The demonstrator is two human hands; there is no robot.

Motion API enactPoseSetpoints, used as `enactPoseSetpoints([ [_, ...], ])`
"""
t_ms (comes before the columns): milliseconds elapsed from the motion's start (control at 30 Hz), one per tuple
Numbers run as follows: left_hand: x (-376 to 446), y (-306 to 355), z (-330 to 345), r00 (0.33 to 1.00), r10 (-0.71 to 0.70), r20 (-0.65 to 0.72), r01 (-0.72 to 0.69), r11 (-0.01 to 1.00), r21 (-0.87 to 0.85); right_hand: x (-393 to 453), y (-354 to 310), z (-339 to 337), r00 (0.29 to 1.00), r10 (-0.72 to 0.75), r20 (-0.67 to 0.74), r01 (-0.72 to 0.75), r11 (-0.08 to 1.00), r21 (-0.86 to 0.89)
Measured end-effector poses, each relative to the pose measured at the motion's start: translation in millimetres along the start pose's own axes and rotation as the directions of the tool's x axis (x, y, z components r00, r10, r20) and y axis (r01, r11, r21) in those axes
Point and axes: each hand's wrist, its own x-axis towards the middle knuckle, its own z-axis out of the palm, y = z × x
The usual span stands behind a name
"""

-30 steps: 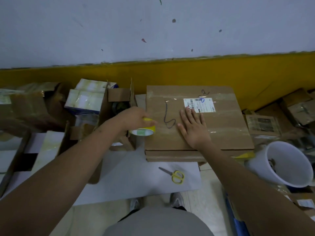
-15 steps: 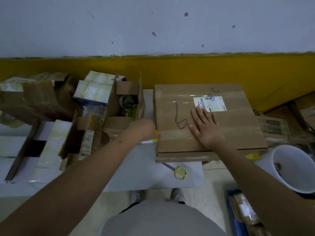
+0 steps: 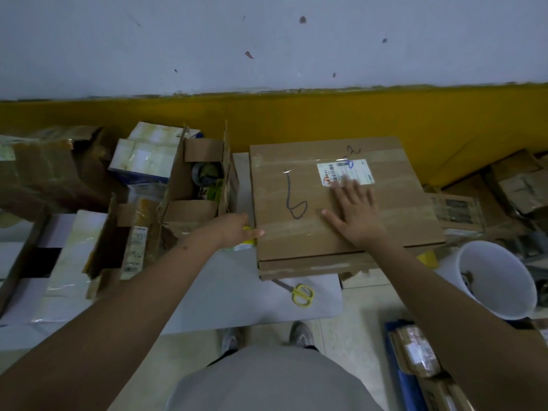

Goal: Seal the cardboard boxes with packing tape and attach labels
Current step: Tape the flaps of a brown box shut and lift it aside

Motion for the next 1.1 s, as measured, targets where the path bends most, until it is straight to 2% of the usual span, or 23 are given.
enactPoseSetpoints([
  [67,2.5,8.9,0.0,1.0,-0.006,-0.006,0.006,1.0,0.0,-1.5,33.5,-7.5,0.966,0.258,-0.027,-0.258,0.966,0.011],
  [133,7.4,22.8,-2.0,1.0,0.007,0.006,-0.007,0.997,-0.077,-9.1,68.6,-14.0,0.867,0.498,-0.002,-0.497,0.867,0.027],
  [200,12.7,37.4,-4.6,0.999,-0.045,0.005,0.046,0.983,-0.177,-15.5,95.3,-18.5,0.749,0.659,0.061,-0.661,0.739,0.127],
  [267,17.6,49.6,-6.4,0.99,-0.139,-0.006,0.133,0.957,-0.258,-17.6,111.5,-20.0,0.684,0.723,0.102,-0.723,0.653,0.225],
  [367,19.2,66.3,-10.9,0.98,-0.193,-0.052,0.171,0.945,-0.279,-22.4,126.2,-18.4,0.659,0.739,0.138,-0.739,0.602,0.302],
  [500,7.7,98.3,-26.5,0.987,-0.116,-0.107,0.099,0.984,-0.149,-47.7,143.4,-3.5,0.619,0.753,0.222,-0.764,0.513,0.39],
  [600,-9.3,131.0,-48.2,0.994,-0.085,-0.065,0.089,0.995,0.054,-63.5,148.7,5.2,0.613,0.75,0.246,-0.753,0.461,0.47],
  [767,-45.0,179.9,-102.8,0.992,-0.087,-0.087,0.111,0.937,0.332,-45.8,131.3,-20.2,0.61,0.717,0.337,-0.739,0.362,0.568],
  [867,-70.1,196.7,-143.4,0.984,-0.06,-0.168,0.123,0.911,0.394,-23.7,106.2,-29.5,0.643,0.643,0.416,-0.704,0.281,0.653],
  [933,-80.9,206.6,-170.0,0.974,-0.039,-0.222,0.14,0.874,0.465,-8.1,88.8,-19.7,0.653,0.572,0.497,-0.693,0.185,0.697],
  [1033,-93.0,219.1,-199.4,0.965,-0.017,-0.262,0.161,0.826,0.541,29.2,71.1,32.4,0.64,0.452,0.621,-0.712,0.046,0.701],
  [1067,-94.7,221.9,-203.9,0.969,-0.022,-0.245,0.161,0.807,0.569,30.4,48.8,28.0,0.643,0.404,0.651,-0.724,0.04,0.689],
  [1100,-95.0,224.8,-205.9,0.977,-0.027,-0.213,0.152,0.787,0.598,18.6,14.4,-0.1,0.665,0.368,0.649,-0.718,0.08,0.691],
])
